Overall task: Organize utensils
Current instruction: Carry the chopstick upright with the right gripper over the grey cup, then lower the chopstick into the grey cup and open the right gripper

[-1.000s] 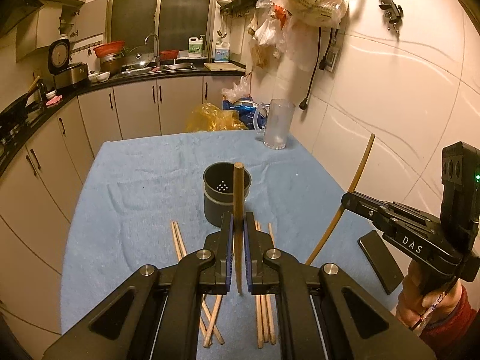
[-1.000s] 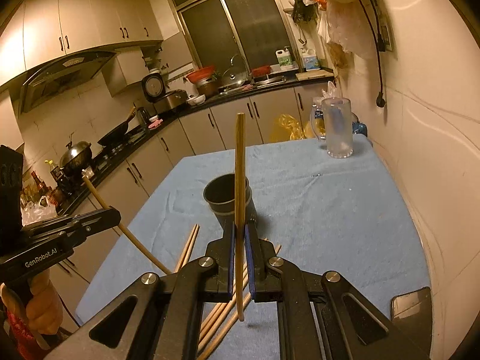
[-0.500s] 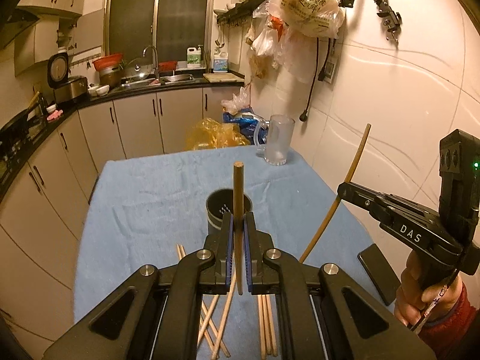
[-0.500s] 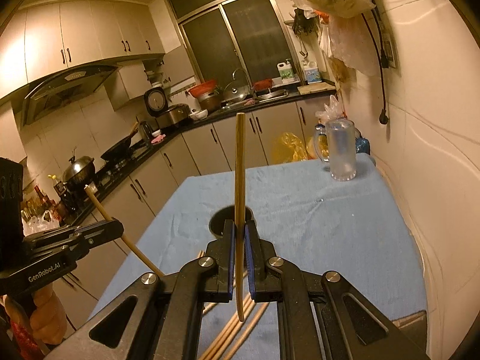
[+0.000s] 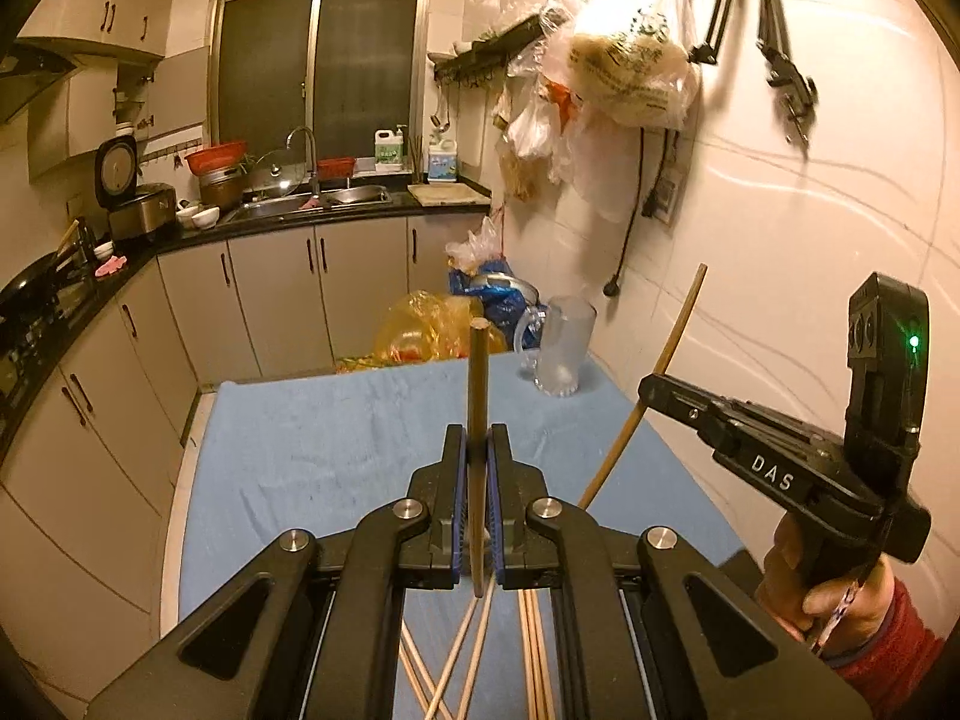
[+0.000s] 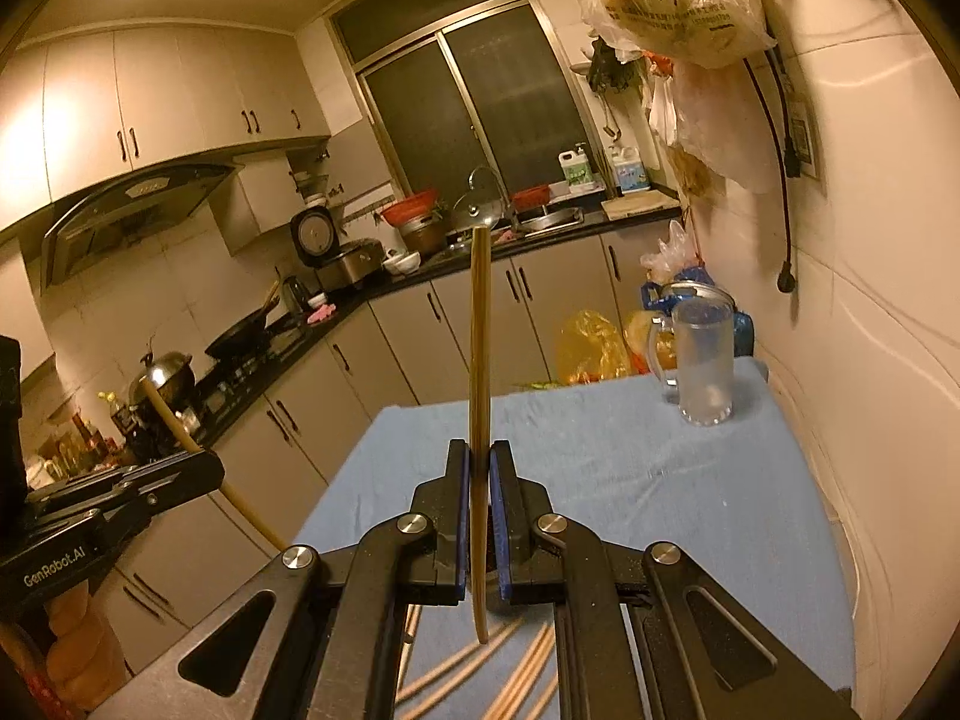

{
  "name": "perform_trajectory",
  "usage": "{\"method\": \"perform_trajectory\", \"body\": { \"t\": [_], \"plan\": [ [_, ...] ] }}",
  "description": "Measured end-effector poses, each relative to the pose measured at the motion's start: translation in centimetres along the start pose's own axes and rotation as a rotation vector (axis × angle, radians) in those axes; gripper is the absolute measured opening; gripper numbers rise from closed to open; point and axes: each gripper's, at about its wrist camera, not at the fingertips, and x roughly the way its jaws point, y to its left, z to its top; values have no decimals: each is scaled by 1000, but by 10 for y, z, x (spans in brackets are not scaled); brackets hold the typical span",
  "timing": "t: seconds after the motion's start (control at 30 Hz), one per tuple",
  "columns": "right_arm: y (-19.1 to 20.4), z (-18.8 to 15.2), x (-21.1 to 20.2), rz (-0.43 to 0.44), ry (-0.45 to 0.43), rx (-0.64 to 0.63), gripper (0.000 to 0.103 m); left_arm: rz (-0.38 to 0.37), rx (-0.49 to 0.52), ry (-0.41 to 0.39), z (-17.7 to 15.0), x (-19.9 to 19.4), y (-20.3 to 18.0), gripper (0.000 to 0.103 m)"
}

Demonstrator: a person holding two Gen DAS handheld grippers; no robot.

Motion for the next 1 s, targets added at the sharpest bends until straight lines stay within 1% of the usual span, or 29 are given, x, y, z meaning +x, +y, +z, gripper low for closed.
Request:
{"method": "perform_trajectory", "body": {
  "t": [0.1,0.23,0.33,0.43,0.6,0.8,1.0],
  "plan": [
    [3,14,12,-5,-16,2,7,8,-17,-20,14,8,8,6],
    [4,25,30,-18,-25,10,7,10,-67,-35,28,25,21,6],
    [3,29,43,-27,-25,17,7,0,-104,-27,30,41,33,6],
    [0,29,58,-35,-5,21,7,-4,-135,0,27,61,42,6],
    [-10,18,84,-41,49,36,7,-17,-173,55,16,91,53,6],
    [-20,-2,122,-32,164,73,7,-28,-192,130,-2,123,60,6],
    [-33,-22,146,-36,248,111,7,-29,-201,182,-17,145,64,6]
  ]
}}
